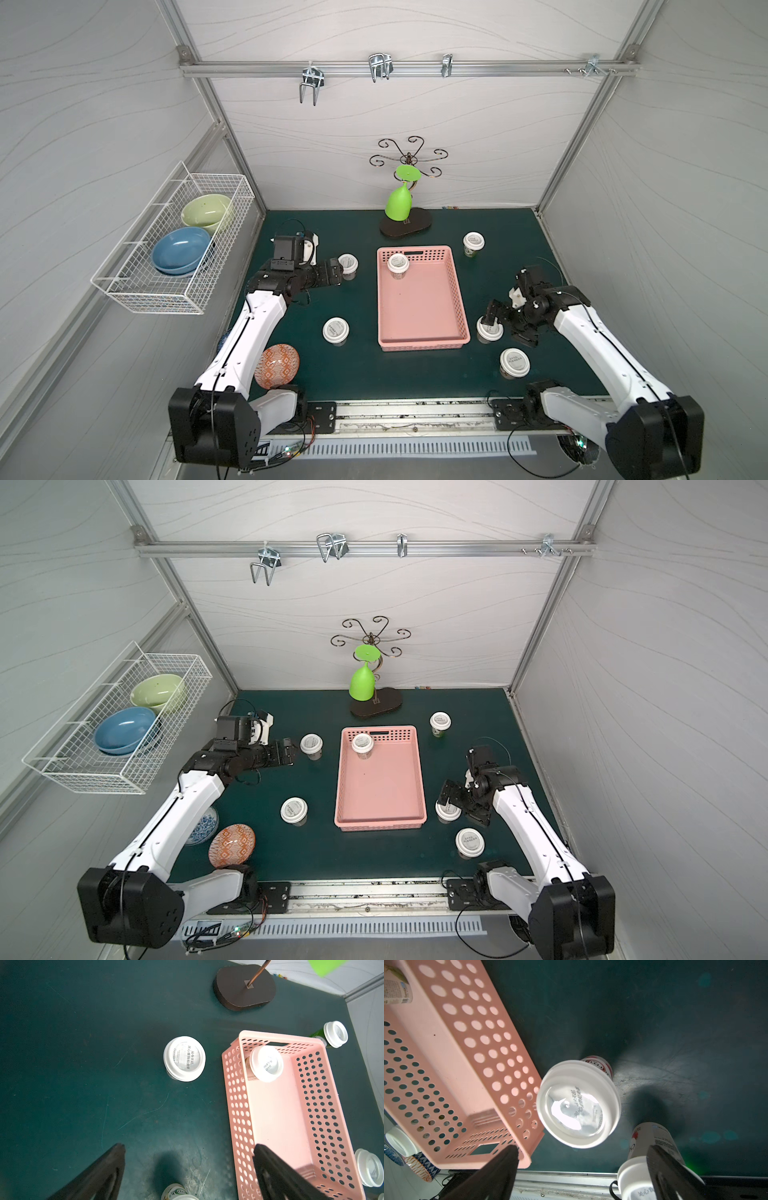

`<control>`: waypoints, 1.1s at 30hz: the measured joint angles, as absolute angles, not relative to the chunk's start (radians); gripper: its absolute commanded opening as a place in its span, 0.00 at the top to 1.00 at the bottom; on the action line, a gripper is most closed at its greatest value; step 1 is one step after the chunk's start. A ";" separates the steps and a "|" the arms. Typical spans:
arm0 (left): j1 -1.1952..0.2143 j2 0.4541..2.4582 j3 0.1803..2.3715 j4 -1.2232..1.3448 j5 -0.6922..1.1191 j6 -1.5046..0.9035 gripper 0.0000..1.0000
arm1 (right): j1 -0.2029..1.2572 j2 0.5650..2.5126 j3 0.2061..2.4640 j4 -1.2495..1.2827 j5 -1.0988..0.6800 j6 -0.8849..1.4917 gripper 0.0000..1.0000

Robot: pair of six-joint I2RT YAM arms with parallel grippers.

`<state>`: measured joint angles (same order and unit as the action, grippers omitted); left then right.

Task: Put the yogurt in the basket
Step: Pick up the yogurt from the center of the board.

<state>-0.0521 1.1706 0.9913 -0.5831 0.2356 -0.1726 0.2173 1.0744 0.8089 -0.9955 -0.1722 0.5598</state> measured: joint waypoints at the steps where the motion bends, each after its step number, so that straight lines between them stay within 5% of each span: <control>1: -0.044 1.164 0.985 -0.579 0.242 -0.176 0.01 | 0.217 1.076 0.799 -0.988 -0.173 0.567 0.01; 13: -0.005 1.131 0.951 -0.540 0.252 -0.192 0.01 | 0.217 1.138 0.774 -0.911 -0.178 0.579 0.04; 33: 0.004 1.126 0.932 -0.518 0.270 -0.213 0.01 | 0.217 1.177 0.735 -0.837 -0.215 0.570 0.33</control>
<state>0.0044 1.1263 0.9318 -0.5179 0.2695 -0.2127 0.2173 1.1770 0.7345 -0.8368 -0.2153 0.5701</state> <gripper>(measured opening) 0.994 0.696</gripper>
